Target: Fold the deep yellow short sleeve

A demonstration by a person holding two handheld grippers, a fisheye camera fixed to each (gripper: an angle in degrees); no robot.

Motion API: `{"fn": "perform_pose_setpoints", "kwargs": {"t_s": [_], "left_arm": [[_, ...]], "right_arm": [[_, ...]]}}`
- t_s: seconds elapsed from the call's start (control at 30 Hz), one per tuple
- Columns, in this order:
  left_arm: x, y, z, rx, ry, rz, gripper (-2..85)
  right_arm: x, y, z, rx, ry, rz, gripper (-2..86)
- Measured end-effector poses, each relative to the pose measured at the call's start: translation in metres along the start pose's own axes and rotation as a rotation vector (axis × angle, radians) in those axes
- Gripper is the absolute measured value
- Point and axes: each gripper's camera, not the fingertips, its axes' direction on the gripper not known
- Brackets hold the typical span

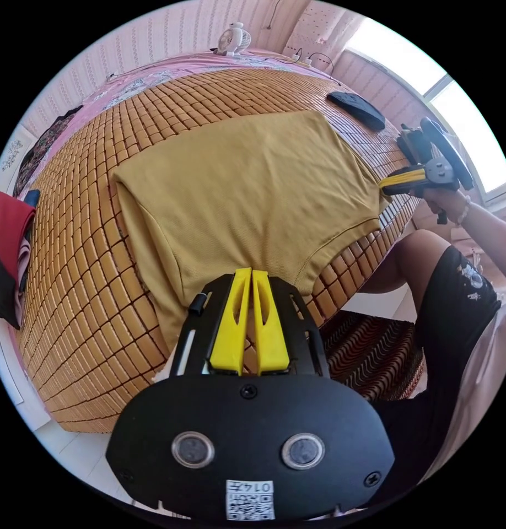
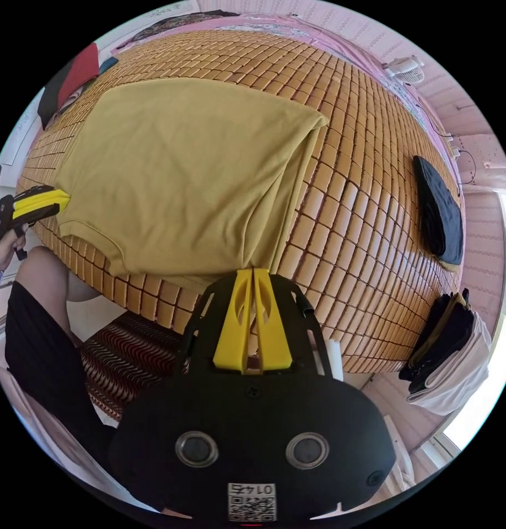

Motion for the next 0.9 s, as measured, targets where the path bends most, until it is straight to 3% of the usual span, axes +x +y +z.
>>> {"fn": "perform_pose_setpoints", "kwargs": {"t_s": [0.23,0.47,0.67,0.9], "left_arm": [[0.034,0.033,0.010,0.080,-0.114,0.012,-1.0],[0.071,0.093,-0.018,0.258,-0.126,-0.092,-1.0],[0.142,0.148,-0.044,0.407,-0.088,-0.018,-1.0],[0.210,0.174,-0.034,0.516,-0.150,0.042,-1.0]], "right_arm": [[-0.023,0.038,0.002,0.124,0.006,0.061,-1.0],[-0.018,0.127,-0.015,0.333,-0.180,0.197,-0.9],[-0.052,0.220,-0.031,0.456,-0.144,0.193,-0.7],[-0.102,0.251,-0.040,0.580,-0.076,0.166,0.3]]}}
